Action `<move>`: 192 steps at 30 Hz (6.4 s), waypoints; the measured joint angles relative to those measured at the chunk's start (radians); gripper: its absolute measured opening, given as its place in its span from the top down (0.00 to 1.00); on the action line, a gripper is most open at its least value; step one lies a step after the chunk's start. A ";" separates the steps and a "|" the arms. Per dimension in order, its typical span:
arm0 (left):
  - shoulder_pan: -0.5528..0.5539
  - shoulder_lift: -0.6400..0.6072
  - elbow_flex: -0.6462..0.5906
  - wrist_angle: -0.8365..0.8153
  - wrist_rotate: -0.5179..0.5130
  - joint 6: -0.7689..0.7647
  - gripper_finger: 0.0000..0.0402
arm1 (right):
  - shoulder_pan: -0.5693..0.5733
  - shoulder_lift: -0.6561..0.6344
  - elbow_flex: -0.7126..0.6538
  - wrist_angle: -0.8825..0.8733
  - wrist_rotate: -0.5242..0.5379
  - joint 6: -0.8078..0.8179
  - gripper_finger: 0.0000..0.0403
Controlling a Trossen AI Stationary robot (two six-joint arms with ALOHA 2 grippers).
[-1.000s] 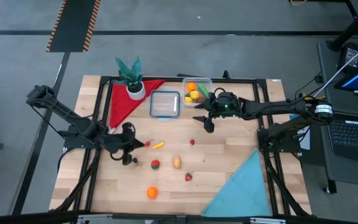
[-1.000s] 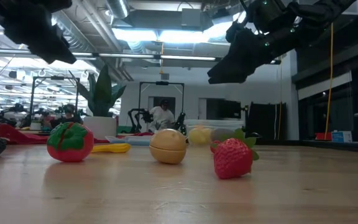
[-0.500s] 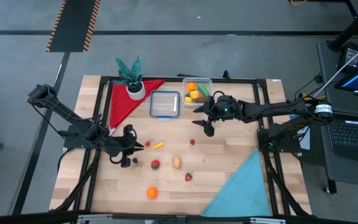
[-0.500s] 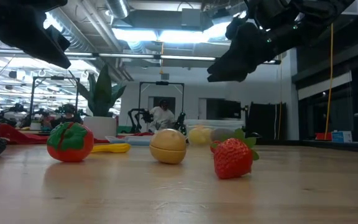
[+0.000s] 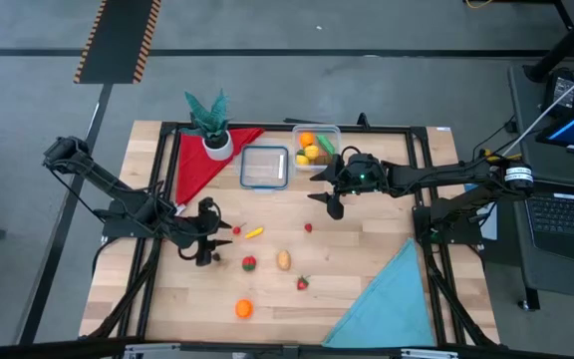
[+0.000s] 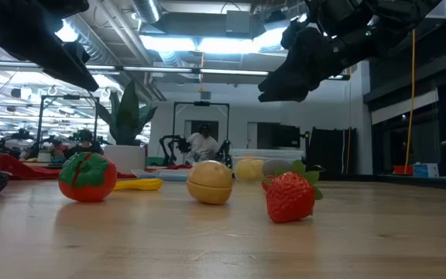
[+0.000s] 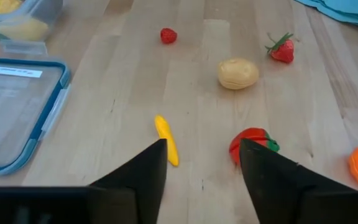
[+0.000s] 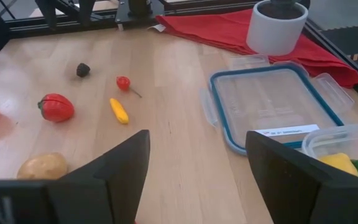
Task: Pick and placing Produce into tupperware
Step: Put the cherry into the transparent bin
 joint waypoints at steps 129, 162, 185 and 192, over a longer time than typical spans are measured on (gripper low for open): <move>0.263 0.694 0.280 -0.215 0.206 -0.359 0.57 | 0.022 0.000 -0.139 0.275 -0.002 -0.019 0.34; 0.265 0.695 0.278 -0.223 0.187 -0.258 0.87 | 0.022 0.000 -0.140 0.211 -0.002 0.053 0.34; 0.264 0.695 0.277 -0.211 0.124 -0.147 0.76 | 0.024 0.000 -0.140 0.226 -0.006 0.053 0.34; 0.265 0.695 0.277 -0.208 0.035 -0.127 0.74 | 0.092 0.001 -0.123 0.206 -0.031 0.005 0.34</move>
